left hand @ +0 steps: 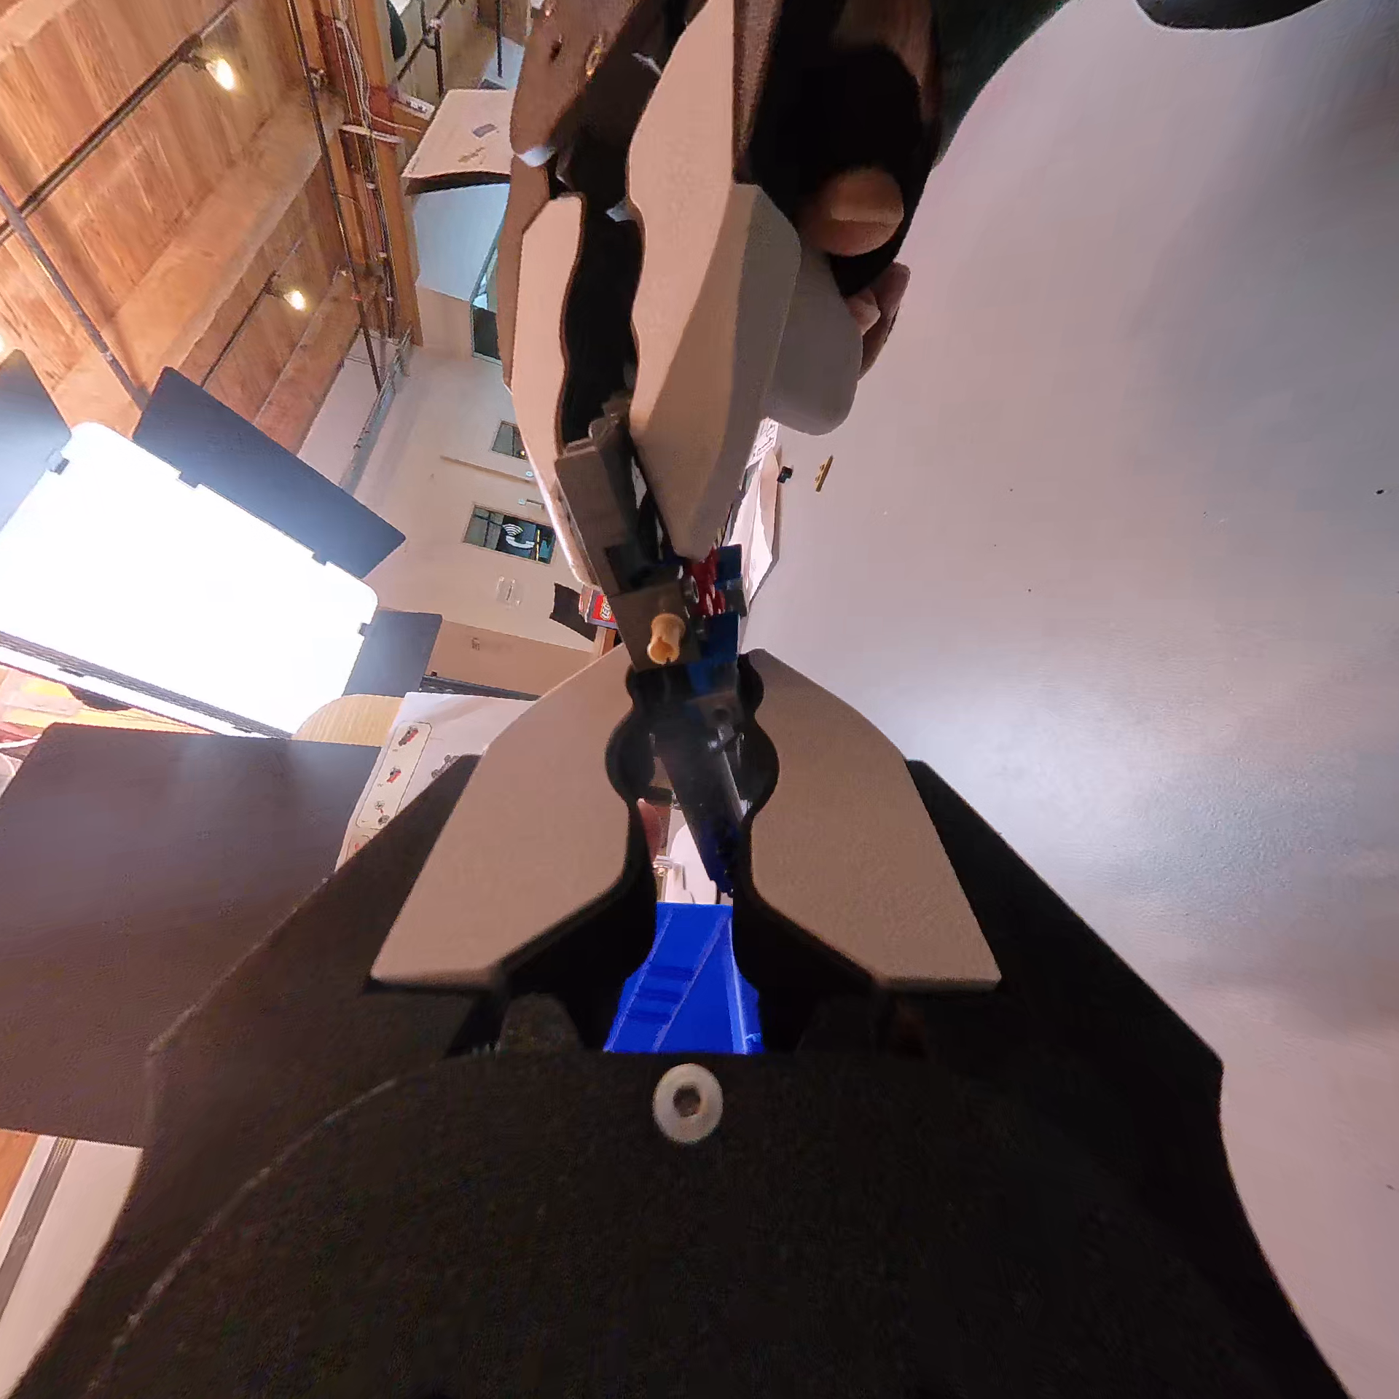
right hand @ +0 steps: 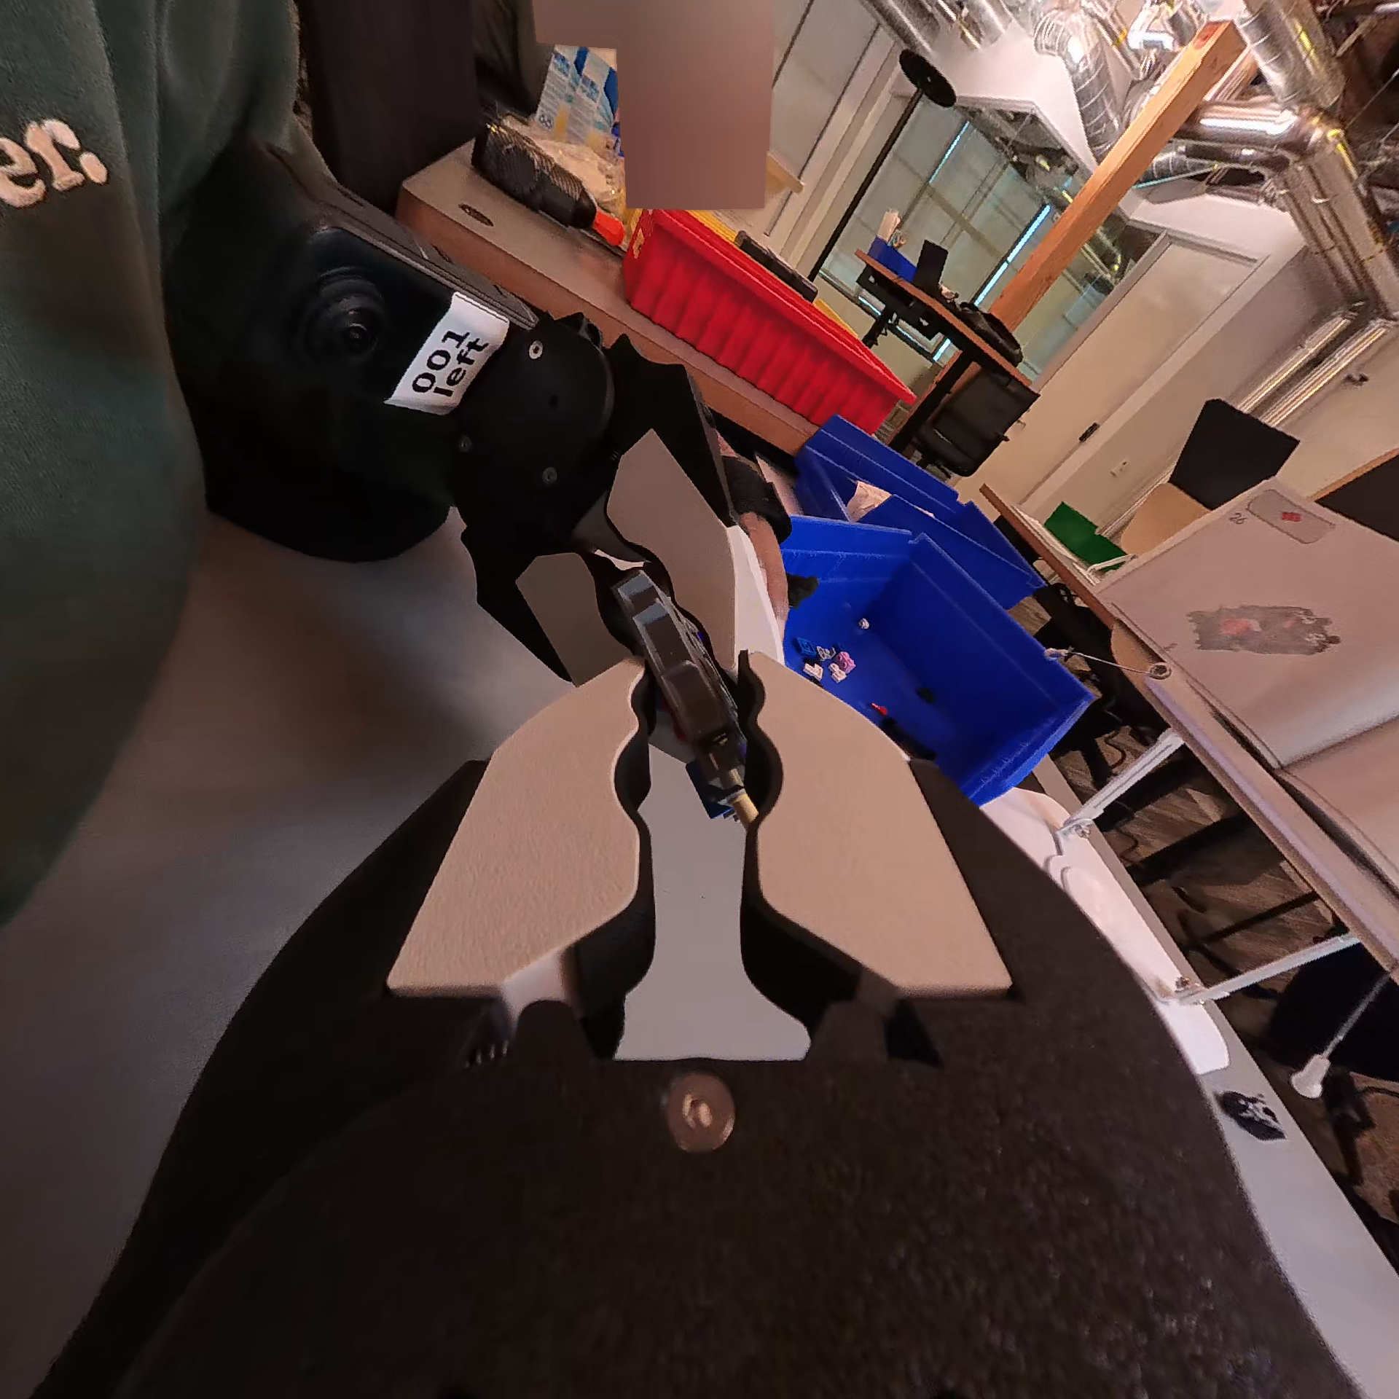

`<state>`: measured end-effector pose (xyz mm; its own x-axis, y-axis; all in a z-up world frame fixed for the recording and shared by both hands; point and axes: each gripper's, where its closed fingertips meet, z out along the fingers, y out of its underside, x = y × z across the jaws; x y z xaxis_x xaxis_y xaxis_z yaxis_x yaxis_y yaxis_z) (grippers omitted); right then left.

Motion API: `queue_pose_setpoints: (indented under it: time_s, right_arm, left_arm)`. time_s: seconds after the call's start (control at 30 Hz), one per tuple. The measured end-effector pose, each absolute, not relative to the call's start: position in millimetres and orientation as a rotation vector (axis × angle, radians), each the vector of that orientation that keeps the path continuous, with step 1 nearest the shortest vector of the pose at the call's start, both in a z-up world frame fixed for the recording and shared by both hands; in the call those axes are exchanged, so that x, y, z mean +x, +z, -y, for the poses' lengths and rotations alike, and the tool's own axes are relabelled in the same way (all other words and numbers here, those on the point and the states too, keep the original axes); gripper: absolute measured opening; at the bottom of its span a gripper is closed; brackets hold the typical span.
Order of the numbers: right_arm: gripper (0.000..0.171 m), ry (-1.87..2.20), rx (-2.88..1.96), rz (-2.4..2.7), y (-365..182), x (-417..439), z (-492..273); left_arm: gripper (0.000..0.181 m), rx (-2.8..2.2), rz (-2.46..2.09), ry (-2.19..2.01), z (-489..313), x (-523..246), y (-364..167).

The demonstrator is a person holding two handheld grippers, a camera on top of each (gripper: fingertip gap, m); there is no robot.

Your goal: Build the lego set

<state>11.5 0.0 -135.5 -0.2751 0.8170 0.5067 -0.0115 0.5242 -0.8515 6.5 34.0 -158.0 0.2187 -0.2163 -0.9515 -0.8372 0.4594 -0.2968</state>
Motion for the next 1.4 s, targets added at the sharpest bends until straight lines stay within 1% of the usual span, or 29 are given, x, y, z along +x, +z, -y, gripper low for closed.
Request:
queue_pose_setpoints:
  time_s: [0.23,0.37,0.5,0.67,0.8,1.1,1.23,1.4]
  right_arm:
    - [0.015,0.893,-0.663,1.651,-136.4,8.7,0.2]
    - [0.011,0.888,-0.689,1.647,-142.3,4.3,-2.1]
    - [0.011,0.960,-0.744,1.647,-148.2,1.5,-3.2]
    - [0.011,1.124,-0.852,1.649,-152.0,0.6,-2.7]
    - [0.012,1.463,-1.087,1.555,-148.7,-3.6,-6.3]
    - [0.010,1.991,-1.417,1.370,-154.7,-8.4,-11.3]
    - [0.010,2.059,-1.444,1.346,-153.6,-7.8,-11.5]
    - [0.010,1.973,-1.463,1.378,-159.7,-9.0,-15.6]
  left_arm:
    - [0.019,-1.099,-1.277,0.471,-35.8,5.4,-159.3]
    - [0.031,-1.181,-1.234,0.243,-31.1,13.8,-161.9]
    - [0.025,-1.280,-1.192,0.049,-30.0,18.9,-170.4]
    - [0.022,-1.388,-1.188,-0.190,-23.5,21.1,-177.8]
    - [0.022,-1.467,-1.162,-0.297,-22.9,18.2,-177.2]
    - [0.023,-1.533,-1.183,-0.319,-24.1,11.7,-186.8]
    - [0.023,-1.523,-1.179,-0.345,-23.6,11.9,-186.2]
    - [0.022,-1.582,-1.130,-0.471,-25.0,12.7,-191.7]
